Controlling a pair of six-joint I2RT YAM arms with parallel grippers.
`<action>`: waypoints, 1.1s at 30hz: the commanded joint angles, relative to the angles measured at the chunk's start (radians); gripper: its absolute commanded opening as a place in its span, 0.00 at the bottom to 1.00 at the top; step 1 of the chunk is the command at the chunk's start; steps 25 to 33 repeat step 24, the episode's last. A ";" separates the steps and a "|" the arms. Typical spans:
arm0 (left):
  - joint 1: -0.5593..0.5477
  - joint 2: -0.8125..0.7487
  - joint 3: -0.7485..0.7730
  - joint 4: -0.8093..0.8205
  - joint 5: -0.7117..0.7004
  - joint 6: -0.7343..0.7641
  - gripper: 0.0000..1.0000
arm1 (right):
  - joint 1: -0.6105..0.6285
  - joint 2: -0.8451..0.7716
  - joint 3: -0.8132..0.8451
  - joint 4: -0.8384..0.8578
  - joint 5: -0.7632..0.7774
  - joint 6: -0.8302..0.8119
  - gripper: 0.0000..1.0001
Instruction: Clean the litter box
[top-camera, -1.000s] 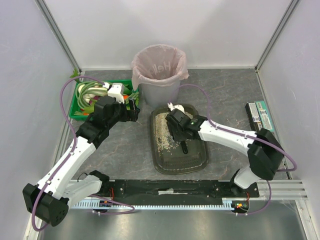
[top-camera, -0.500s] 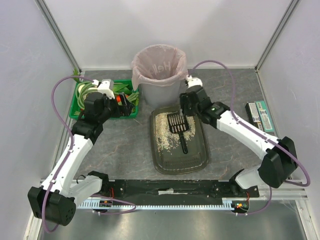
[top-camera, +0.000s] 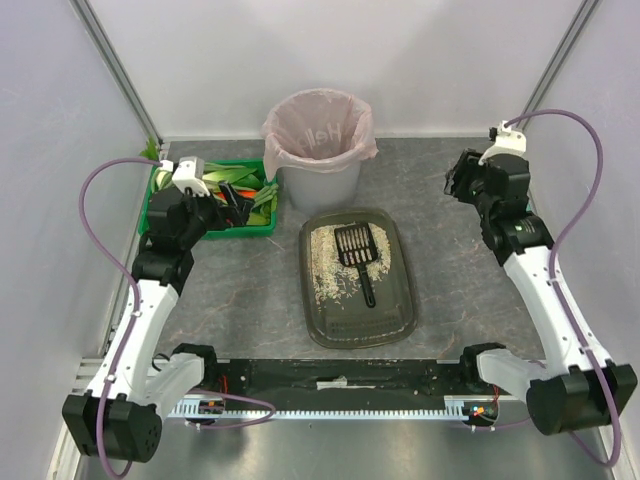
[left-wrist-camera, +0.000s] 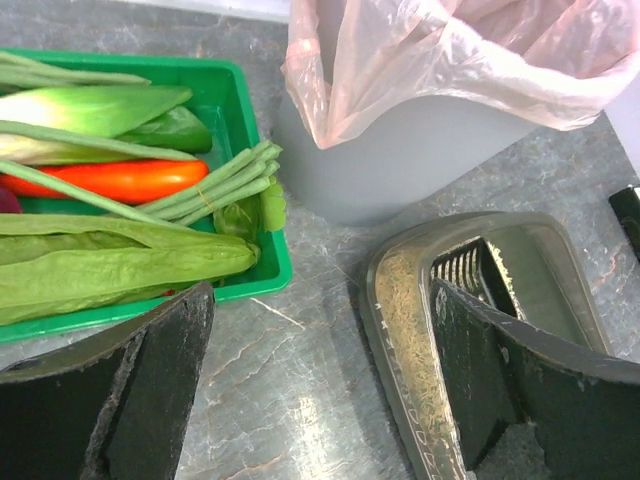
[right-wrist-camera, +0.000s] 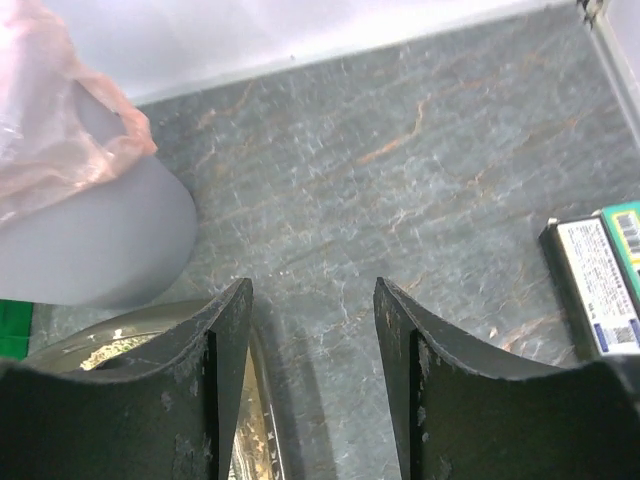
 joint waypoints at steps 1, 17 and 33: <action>0.004 -0.068 -0.009 0.090 -0.013 0.061 0.95 | 0.008 -0.098 -0.025 0.055 0.080 -0.123 0.59; 0.003 -0.203 -0.081 0.169 -0.079 0.098 0.95 | 0.007 -0.336 -0.207 0.261 0.164 -0.260 0.60; 0.003 -0.224 -0.089 0.175 -0.098 0.095 0.95 | 0.007 -0.339 -0.215 0.267 0.183 -0.261 0.60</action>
